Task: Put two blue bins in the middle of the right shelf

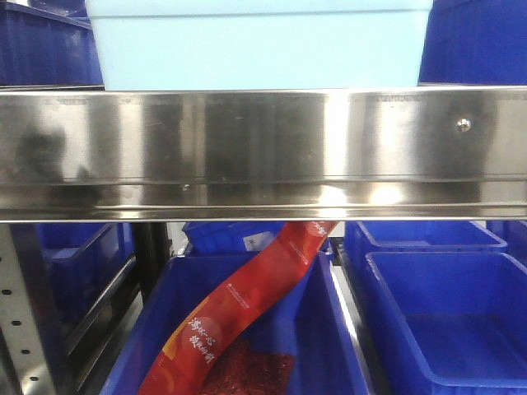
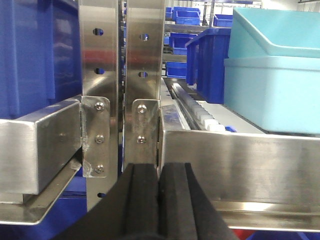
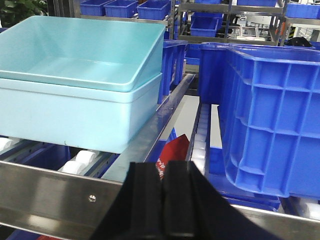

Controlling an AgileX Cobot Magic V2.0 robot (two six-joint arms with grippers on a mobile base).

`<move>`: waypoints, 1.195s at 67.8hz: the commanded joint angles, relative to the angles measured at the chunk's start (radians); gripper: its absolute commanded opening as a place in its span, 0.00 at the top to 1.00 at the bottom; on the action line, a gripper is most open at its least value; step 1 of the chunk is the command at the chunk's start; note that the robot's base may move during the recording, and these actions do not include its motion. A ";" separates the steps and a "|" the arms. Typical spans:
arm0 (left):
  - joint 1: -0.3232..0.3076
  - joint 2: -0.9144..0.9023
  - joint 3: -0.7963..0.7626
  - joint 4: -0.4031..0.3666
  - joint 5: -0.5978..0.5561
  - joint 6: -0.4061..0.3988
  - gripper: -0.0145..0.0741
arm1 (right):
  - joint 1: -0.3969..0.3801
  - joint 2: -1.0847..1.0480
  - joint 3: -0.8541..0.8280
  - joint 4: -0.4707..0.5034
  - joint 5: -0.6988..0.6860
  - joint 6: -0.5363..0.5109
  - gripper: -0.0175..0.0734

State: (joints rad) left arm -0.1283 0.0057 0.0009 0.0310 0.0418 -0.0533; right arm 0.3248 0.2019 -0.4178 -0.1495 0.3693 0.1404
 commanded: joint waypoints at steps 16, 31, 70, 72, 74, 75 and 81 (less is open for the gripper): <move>0.005 -0.006 -0.001 -0.005 -0.013 0.002 0.96 | -0.004 -0.005 0.000 -0.007 -0.018 -0.004 0.99; 0.005 -0.006 -0.001 -0.005 -0.013 0.002 0.96 | -0.004 -0.005 0.000 -0.007 -0.018 -0.004 0.99; 0.005 -0.006 -0.001 -0.005 -0.013 0.002 0.96 | -0.346 -0.034 0.228 0.260 -0.258 -0.262 0.99; 0.005 -0.006 -0.001 -0.005 -0.013 0.002 0.96 | -0.355 -0.050 0.247 0.260 -0.259 -0.262 0.99; 0.005 -0.006 -0.001 -0.005 -0.013 0.002 0.96 | -0.357 -0.064 0.267 0.260 -0.261 -0.262 0.99; 0.005 -0.006 -0.001 -0.005 -0.013 0.002 0.96 | -0.357 -0.073 0.277 0.260 -0.262 -0.262 0.99; 0.005 -0.006 -0.001 -0.005 -0.013 0.002 0.96 | -0.357 -0.145 0.344 0.260 -0.267 -0.262 0.99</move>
State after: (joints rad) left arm -0.1283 0.0057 0.0009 0.0310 0.0418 -0.0533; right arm -0.0255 0.1122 -0.1180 0.1045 0.1404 -0.1119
